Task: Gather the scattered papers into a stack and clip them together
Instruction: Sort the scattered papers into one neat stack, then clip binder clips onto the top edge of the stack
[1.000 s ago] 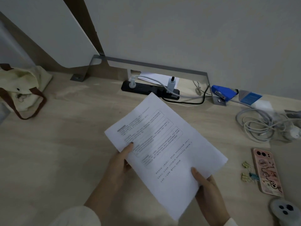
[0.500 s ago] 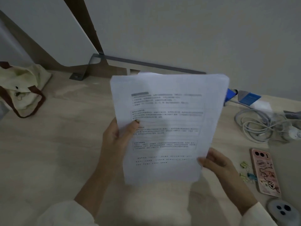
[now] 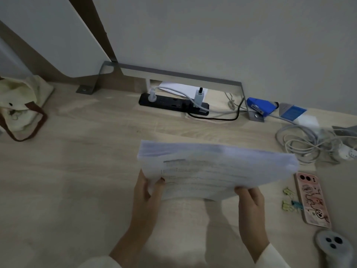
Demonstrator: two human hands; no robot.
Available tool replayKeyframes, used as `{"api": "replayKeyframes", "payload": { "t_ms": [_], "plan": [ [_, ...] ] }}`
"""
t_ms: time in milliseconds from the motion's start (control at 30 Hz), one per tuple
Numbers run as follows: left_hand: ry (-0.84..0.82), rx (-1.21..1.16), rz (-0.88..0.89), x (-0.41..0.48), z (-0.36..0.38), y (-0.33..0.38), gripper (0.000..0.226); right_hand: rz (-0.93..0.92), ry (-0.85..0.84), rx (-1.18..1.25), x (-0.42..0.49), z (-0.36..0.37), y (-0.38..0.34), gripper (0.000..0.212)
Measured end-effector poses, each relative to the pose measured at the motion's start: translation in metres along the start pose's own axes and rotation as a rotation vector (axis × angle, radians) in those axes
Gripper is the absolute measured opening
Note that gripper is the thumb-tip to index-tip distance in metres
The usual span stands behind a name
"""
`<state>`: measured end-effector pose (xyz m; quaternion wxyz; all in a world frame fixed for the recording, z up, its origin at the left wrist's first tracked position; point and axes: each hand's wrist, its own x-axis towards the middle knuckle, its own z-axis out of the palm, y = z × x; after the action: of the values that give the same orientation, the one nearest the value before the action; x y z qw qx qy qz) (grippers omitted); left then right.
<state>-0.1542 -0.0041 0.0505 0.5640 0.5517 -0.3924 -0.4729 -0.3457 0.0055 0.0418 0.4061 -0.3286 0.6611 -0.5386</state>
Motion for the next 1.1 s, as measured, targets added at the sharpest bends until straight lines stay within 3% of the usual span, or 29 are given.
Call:
{"api": "replayKeyframes", "payload": {
  "t_ms": [333, 567, 767, 833, 967, 1100],
  "plan": [
    [-0.075, 0.086, -0.008, 0.003, -0.002, -0.009, 0.041, 0.027, -0.047, 0.018, -0.002, -0.004, 0.01, 0.026],
    [-0.29, 0.275, -0.178, 0.018, -0.003, -0.009, 0.006, 0.155, -0.136, -0.023, 0.003, -0.038, -0.003, 0.02],
    [-0.336, 0.427, -0.486, 0.018, 0.036, -0.066, 0.006, 0.335, -0.064, -0.297, 0.011, -0.073, 0.055, 0.02],
    [-0.316, 0.511, -0.541, 0.019, 0.043, -0.086, 0.011, 0.26, 0.026, -0.425, 0.015, -0.091, 0.07, 0.019],
    [-0.296, 0.557, -0.589, 0.022, 0.045, -0.102, 0.018, 0.027, 0.235, -0.892, 0.043, -0.136, 0.083, 0.038],
    [-0.29, 0.56, -0.586, 0.023, 0.043, -0.104, 0.017, 0.067, 0.251, -0.966, 0.074, -0.158, 0.089, 0.055]
  ]
}}
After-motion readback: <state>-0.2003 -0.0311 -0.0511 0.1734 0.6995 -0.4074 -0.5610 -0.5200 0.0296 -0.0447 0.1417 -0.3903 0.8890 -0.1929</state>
